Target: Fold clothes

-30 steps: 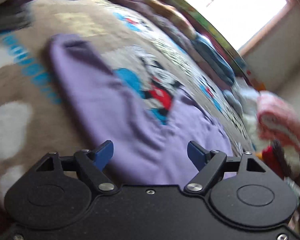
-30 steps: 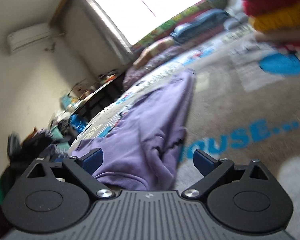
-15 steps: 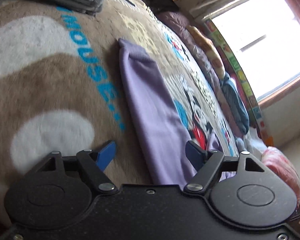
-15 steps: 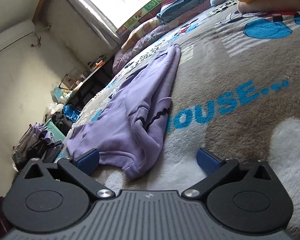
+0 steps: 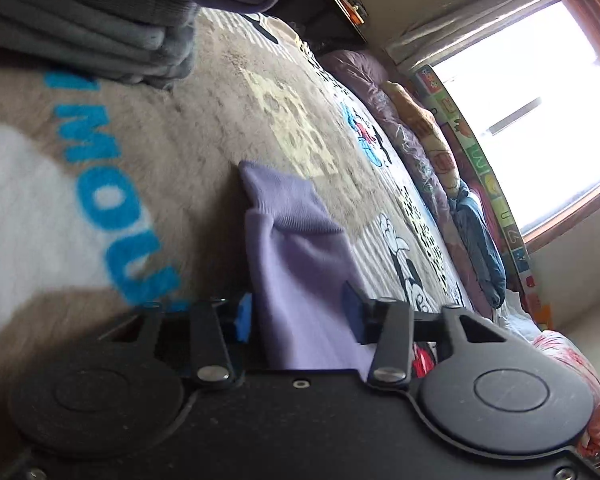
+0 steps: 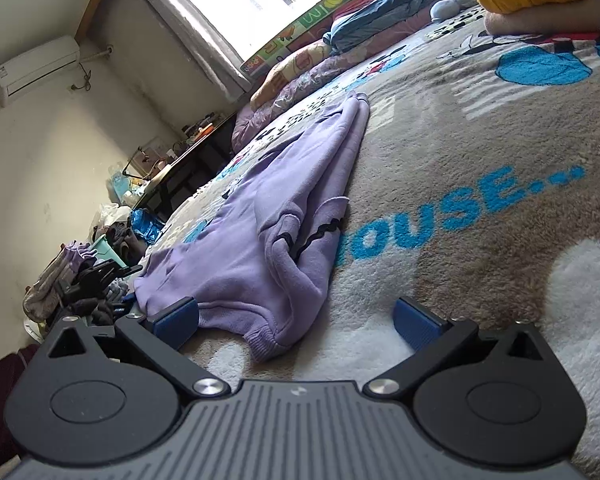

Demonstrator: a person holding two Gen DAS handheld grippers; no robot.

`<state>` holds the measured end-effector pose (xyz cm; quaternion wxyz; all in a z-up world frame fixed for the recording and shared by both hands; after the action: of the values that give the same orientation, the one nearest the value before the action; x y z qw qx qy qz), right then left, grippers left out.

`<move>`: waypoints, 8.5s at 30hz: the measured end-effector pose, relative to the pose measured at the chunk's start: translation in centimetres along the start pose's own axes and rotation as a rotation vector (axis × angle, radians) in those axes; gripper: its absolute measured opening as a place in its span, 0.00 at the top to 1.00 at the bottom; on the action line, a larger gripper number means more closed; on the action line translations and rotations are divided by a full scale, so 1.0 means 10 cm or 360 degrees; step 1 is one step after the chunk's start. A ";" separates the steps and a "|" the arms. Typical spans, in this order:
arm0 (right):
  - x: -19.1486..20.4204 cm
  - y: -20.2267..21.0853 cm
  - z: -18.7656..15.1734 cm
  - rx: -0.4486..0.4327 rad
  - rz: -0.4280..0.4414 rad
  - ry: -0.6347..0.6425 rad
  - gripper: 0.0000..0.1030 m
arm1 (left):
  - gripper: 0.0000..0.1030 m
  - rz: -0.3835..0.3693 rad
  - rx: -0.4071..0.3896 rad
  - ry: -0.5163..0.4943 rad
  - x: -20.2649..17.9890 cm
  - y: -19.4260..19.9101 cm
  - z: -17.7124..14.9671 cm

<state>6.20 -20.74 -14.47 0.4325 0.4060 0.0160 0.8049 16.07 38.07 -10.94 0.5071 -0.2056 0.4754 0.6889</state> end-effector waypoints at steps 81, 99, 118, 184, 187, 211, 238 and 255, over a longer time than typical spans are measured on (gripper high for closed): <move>0.75 -1.52 0.59 -0.0088 -0.0441 -0.0686 0.36 | 0.42 -0.0306 -0.0164 -0.0838 -1.02 0.97 -1.61; 1.05 -1.36 1.13 -0.0304 -0.0038 -0.0539 0.87 | 0.33 -0.0299 -0.0013 -0.0975 -1.04 0.86 -1.79; 1.43 -1.04 2.22 -0.0277 0.0142 -0.0097 0.87 | 0.33 -0.0136 0.0075 -0.1557 -1.23 0.77 -2.48; -1.04 -0.19 1.04 -0.0327 0.0044 -0.0633 0.84 | 0.77 -0.0225 0.0113 -0.2468 -1.48 1.03 -3.10; -1.07 -0.15 0.99 -0.0369 0.0129 -0.0637 0.84 | 0.77 -0.0263 0.0123 -0.2235 -1.55 1.21 -2.73; -1.11 0.04 0.99 -0.0565 0.0284 -0.0590 0.87 | 0.80 -0.0254 0.0388 -0.1759 -1.65 0.49 -2.53; -1.15 -0.08 0.90 -0.0494 0.0244 -0.0543 0.87 | 0.80 -0.0229 0.0383 -0.1988 -2.77 -1.88 -2.04; -1.18 -0.17 0.93 -0.0438 0.0285 -0.0544 0.86 | 0.82 -0.0160 0.0589 -0.2113 -3.06 -2.66 -2.15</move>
<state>17.07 -31.08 -16.39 0.4070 0.4734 -0.2032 0.7543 47.81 5.04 -9.37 0.7489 0.3278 0.1639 0.5521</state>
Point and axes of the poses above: each gripper's, at about its wrist camera, not at the fingertips, and y roughly against the way its jaws point, x to its left, z to its top, the point moved 4 cm from there along -y, roughly the way its jaws point, and after that the axes turned 1 degree about -z, right-handed, at the moved point
